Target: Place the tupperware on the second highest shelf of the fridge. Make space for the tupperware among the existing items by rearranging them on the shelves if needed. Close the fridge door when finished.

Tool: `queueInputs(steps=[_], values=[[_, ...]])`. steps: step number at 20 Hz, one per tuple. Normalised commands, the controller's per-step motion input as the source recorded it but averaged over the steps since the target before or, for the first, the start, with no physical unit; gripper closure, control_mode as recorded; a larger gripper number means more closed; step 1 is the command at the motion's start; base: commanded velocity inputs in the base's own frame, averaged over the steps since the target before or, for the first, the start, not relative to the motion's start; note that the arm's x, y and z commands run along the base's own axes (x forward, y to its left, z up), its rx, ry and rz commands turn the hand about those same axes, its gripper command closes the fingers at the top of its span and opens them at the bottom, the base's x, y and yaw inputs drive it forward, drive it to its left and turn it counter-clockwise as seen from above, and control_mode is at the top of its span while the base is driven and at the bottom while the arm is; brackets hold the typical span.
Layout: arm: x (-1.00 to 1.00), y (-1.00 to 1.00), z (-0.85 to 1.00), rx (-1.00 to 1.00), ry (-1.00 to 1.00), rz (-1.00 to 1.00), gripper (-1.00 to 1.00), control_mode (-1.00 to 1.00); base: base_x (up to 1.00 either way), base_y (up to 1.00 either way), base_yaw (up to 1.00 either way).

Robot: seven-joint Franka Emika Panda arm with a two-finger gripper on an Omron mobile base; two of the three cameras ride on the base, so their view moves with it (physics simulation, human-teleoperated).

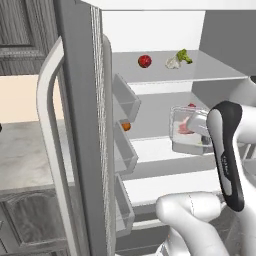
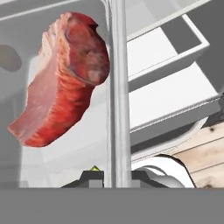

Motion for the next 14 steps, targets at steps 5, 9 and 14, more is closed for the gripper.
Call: queueInputs(steps=[5, 9, 14], values=[[0.46, 0.05, -0.72, -0.05, 0.0, 0.0, 1.0, -1.0, 0.0, 0.0, 0.0], [0.28, 0.01, -0.58, -0.04, -0.11, 0.0, 1.0, -1.0, 0.0, 0.0, 0.0], [0.31, 0.0, -0.13, 0.0, -0.12, 0.0, 1.0, -1.0, 0.0, 0.0, 0.0]])
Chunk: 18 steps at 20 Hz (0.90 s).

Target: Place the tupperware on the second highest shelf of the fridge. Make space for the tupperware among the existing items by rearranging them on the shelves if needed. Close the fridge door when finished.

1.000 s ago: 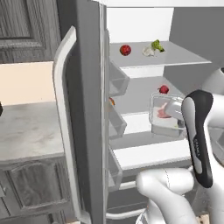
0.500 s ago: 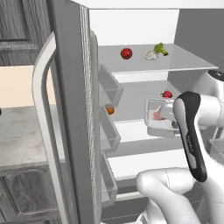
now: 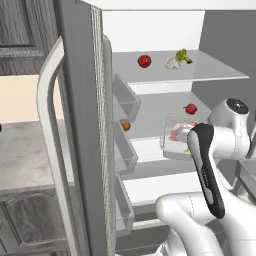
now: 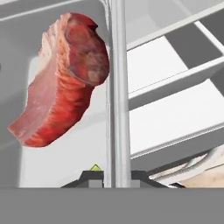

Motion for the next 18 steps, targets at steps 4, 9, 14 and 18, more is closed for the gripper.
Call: queueInputs(steps=[4, 9, 14, 18], values=[[0.29, 0.0, 0.12, 0.04, 0.05, -0.11, 1.0, -1.0, 0.0, 0.0, 0.0], [0.06, 0.03, 0.1, 0.13, 0.02, -0.25, 1.0, -1.0, 0.0, 0.0, 0.0], [0.18, 0.09, 0.0, 0.16, -0.09, -0.29, 1.0, -1.0, 0.0, 0.0, 0.0], [0.4, 0.01, 0.0, 0.18, -0.12, -0.25, 1.0, -1.0, 0.0, 0.0, 0.0]])
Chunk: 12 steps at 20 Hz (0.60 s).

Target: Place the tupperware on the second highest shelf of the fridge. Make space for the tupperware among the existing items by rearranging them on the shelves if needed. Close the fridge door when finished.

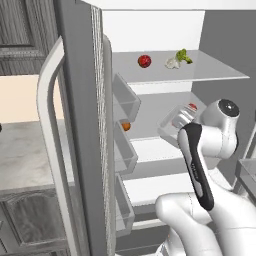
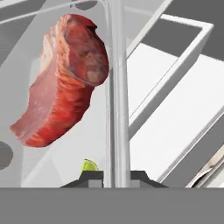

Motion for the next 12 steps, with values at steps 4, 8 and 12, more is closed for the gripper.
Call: queueInputs(steps=[4, 8, 12], values=[[0.5, 0.0, 0.0, 0.18, -0.05, -0.16, 1.0, -1.0, 0.0, 0.0, 0.0], [0.6, 0.0, 0.0, 0.17, 0.0, -0.05, 1.0, -1.0, 0.0, 0.0, 0.0], [0.62, 0.01, -0.08, 0.03, 0.0, 0.0, 1.0, -1.0, 0.0, 0.0, 0.0]])
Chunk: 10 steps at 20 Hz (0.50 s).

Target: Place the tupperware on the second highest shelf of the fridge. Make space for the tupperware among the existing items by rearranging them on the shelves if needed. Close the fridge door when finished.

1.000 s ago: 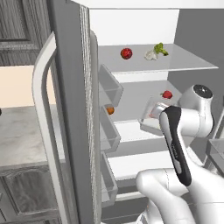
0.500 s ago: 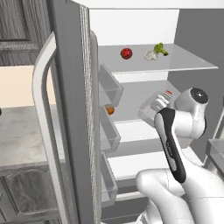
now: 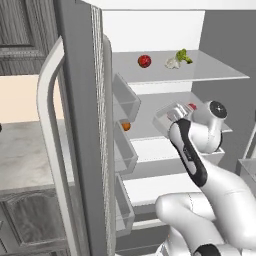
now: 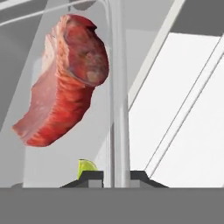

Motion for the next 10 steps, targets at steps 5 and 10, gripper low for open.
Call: queueInputs(steps=[5, 10], values=[[0.63, 0.04, -0.23, 0.0, -0.01, 0.0, 1.0, -1.0, 0.0, 0.0, 0.0], [0.63, 0.05, -0.29, 0.0, -0.03, 0.0, 1.0, -1.0, 0.0, 0.0, 0.0]])
